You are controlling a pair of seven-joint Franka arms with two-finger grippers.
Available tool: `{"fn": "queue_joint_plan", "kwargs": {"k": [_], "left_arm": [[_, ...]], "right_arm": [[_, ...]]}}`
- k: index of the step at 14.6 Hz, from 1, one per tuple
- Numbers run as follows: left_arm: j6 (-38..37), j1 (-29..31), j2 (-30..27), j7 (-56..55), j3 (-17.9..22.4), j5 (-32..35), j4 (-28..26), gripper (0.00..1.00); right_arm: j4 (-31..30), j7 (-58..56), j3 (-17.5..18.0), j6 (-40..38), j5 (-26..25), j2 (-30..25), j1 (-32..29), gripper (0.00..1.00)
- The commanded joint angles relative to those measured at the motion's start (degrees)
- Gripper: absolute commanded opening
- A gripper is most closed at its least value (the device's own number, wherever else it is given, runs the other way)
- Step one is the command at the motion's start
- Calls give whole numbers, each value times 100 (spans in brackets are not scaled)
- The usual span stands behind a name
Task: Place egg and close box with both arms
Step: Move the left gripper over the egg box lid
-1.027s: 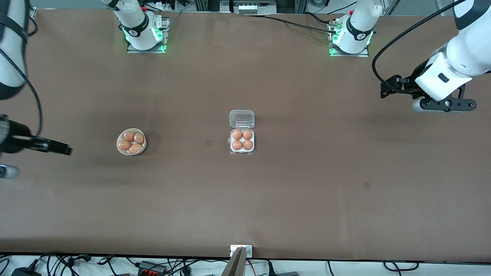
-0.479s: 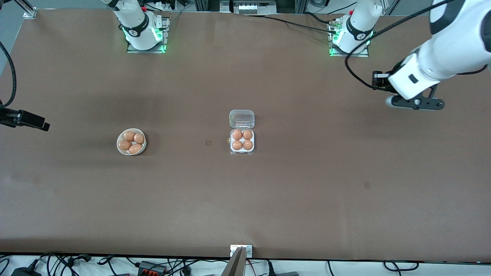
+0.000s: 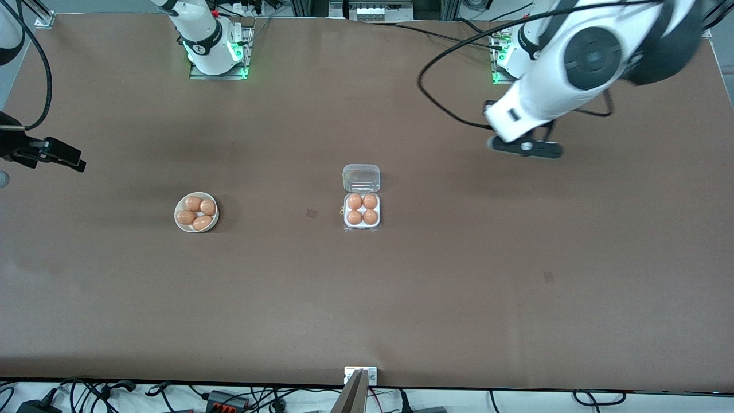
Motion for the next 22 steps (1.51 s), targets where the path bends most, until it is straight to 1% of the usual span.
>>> {"fn": "queue_joint_plan", "kwargs": {"k": [1,3,4,5,7,8,11,13,15,16,18,20,22], "left_arm": [[404,32,380,-594,-468,-112,25,2],[747,-108,609,-1508,-926,-112,-88,1],[1045,-231,619,-1799,-1067,-112,-315,1],[1370,-311,566,-1924,-1138,-103,-631,1],[1906,-338,548,-1943,-1383,-112,-967,1],[2161,-364,583,-1969,-1419,-103,-1055,1],[3233,-741,706,-2240,-1411,-33,-1573,1],[3979,-1013,934,-2452,-1394,80,-1758,1],[4613,-1146,1346,-2767,-1385,632,-1768,1],[4825,-1216,1557,-2961,-1393,1001,-1750,1],[5150,-1383,2023,-3321,-1393,1494,-1698,1],[5642,-1454,2349,-3699,-1341,2091,-1698,1],[5898,-1463,2612,-4051,-1314,2759,-1575,1]], "right_arm": [[-342,-106,20,103,-77,-280,17,100],[-429,-97,29,94,-24,-307,17,100],[-447,-105,29,77,-24,-324,17,100],[-474,-106,29,42,-24,-342,17,100],[-474,-53,38,33,-6,-368,26,100],[-474,-35,38,85,11,-360,17,100],[-395,-87,29,60,3,-272,8,100],[-343,-26,38,68,3,-193,35,100],[-342,-18,38,59,11,-184,17,100],[-342,-35,38,59,20,-166,8,100],[-333,-88,47,59,20,-70,43,100],[-263,-97,47,42,20,-78,61,100],[-263,-97,47,42,20,-70,52,100]]}}
